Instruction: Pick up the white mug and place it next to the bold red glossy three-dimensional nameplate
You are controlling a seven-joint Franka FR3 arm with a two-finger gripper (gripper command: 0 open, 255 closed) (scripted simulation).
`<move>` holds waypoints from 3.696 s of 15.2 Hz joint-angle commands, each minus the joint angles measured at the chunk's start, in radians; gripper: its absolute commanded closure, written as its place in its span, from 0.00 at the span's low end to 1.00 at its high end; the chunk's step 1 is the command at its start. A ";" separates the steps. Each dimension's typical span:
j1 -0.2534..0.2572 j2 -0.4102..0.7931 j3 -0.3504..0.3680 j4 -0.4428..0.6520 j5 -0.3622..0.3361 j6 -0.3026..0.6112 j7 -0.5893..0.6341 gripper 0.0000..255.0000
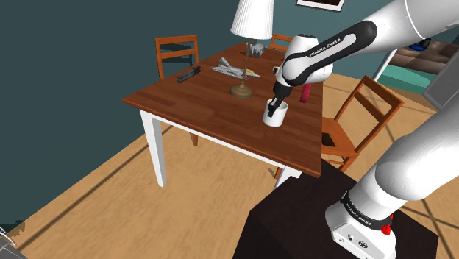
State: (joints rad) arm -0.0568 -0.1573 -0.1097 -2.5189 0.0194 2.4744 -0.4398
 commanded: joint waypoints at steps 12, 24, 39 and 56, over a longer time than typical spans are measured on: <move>-0.003 -0.064 0.003 0.041 -0.011 -0.104 0.010 1.00; -0.005 -0.144 0.009 0.136 -0.021 -0.279 0.022 1.00; -0.015 -0.185 -0.003 0.290 -0.027 -0.474 0.004 1.00; -0.155 0.080 -0.284 0.576 0.028 -0.514 -0.441 1.00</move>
State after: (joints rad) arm -0.2039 -0.1002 -0.3806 -1.9699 0.0384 1.9668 -0.8547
